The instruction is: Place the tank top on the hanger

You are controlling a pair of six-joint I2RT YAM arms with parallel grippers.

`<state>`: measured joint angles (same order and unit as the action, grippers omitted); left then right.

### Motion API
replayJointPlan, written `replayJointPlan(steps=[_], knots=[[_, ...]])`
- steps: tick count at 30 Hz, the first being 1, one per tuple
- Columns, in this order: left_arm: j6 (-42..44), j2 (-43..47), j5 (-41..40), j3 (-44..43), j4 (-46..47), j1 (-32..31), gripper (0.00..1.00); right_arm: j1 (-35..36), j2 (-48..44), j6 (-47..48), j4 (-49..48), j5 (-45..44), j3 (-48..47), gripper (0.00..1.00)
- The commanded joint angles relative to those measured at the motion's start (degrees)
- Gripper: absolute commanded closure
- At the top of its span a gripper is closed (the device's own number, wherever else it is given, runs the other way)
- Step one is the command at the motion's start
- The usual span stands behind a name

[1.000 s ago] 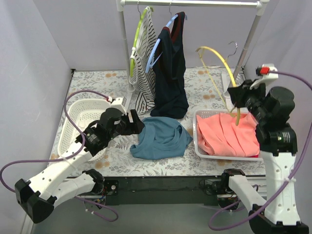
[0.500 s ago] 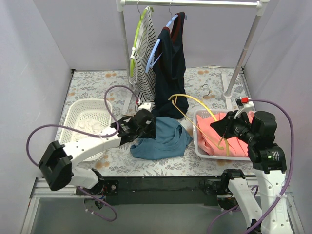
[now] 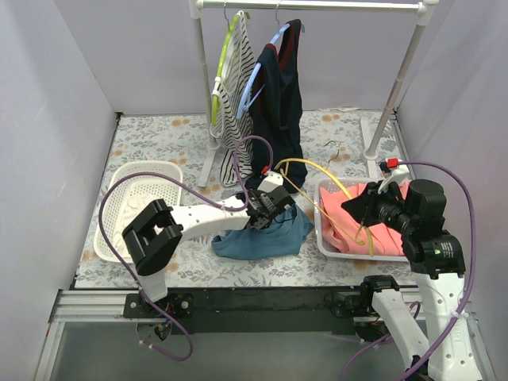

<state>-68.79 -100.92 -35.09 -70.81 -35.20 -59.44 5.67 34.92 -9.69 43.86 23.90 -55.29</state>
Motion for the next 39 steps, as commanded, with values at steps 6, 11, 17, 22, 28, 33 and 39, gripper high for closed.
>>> replayJointPlan(steps=[6,11,17,22,28,33,39], knots=[[1.21,-2.87,-8.40,-1.36,-2.33,-0.24,0.61,3.20,1.99,1.08,-1.76,-0.43,-4.39,0.99],[1.21,-0.59,-10.26,0.31,-1.80,0.02,0.81,8.28,4.89,2.13,-0.88,-1.13,-6.58,0.99],[0.07,8.80,-1.40,5.93,1.71,5.54,1.00,14.63,7.80,2.84,1.06,-4.21,-10.62,0.99],[-0.90,18.12,9.93,12.35,7.15,12.58,1.00,16.39,7.89,2.40,1.58,-2.91,-11.07,0.99],[-0.73,25.07,20.32,17.54,10.59,18.74,1.00,16.74,7.45,1.61,1.41,6.14,-8.09,0.99],[-2.13,27.35,23.22,19.65,11.55,19.98,1.00,16.83,7.01,1.43,1.58,7.91,-6.94,0.99],[-2.57,28.06,23.58,20.79,11.73,20.86,1.00,17.09,6.57,1.52,3.07,8.45,-5.97,0.99]])
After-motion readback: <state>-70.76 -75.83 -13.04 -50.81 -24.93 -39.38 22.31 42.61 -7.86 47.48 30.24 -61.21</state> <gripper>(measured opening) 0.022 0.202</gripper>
